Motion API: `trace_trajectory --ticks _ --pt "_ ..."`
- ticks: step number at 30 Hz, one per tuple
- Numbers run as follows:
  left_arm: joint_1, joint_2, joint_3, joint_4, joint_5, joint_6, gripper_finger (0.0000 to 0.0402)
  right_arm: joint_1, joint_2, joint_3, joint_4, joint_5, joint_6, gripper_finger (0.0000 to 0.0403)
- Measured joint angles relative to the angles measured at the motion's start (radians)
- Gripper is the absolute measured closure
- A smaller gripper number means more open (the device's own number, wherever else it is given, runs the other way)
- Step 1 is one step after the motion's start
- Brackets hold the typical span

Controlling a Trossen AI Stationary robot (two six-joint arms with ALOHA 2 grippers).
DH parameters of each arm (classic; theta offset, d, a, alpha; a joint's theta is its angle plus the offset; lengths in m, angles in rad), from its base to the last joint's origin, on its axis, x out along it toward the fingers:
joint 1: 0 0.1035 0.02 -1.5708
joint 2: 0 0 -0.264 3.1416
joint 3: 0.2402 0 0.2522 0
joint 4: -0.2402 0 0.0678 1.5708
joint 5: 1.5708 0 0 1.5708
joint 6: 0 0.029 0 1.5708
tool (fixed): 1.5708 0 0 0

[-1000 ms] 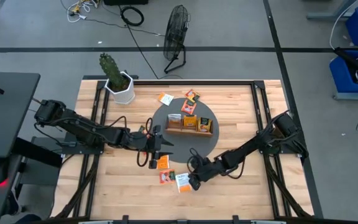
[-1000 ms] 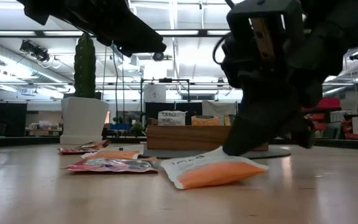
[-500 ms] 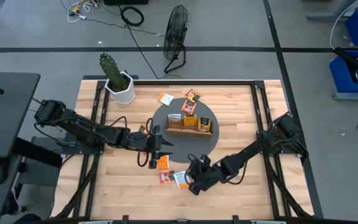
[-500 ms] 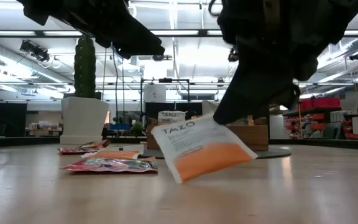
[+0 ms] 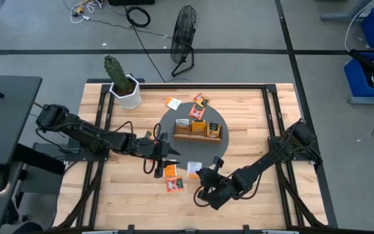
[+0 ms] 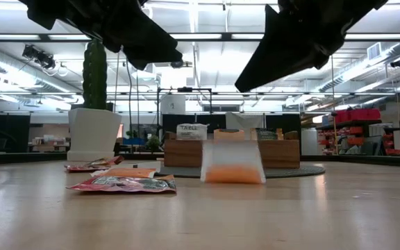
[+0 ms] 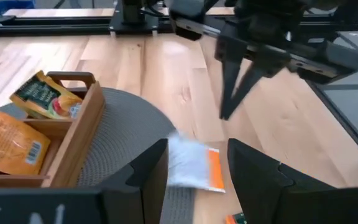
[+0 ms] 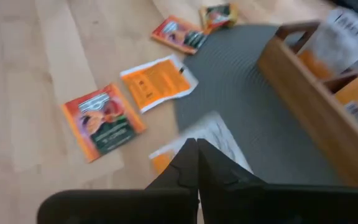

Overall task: Pick & Place Tea
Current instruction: Put the white tea bag into the left section of the wooden organizer

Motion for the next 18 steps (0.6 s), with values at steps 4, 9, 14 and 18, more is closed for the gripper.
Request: trace_trajectory --ticks 4,9,14,18 --pt "0.0 0.0 0.0 -0.002 0.001 -0.014 0.0232 0.0 0.0 0.0 0.0 0.027 -0.021 0.0403" --pt "0.0 0.0 0.0 -0.012 0.002 -0.025 0.0232 -0.033 -0.015 0.003 -0.063 -0.133 0.083 0.0403" --pt "0.0 0.0 0.0 -0.014 0.003 -0.025 0.0232 -0.097 -0.014 -0.042 -0.105 -0.34 0.228 0.0378" --pt "0.0 0.0 0.0 -0.014 0.003 -0.025 0.0232 -0.128 -0.013 -0.085 -0.095 -0.422 0.296 0.0329"
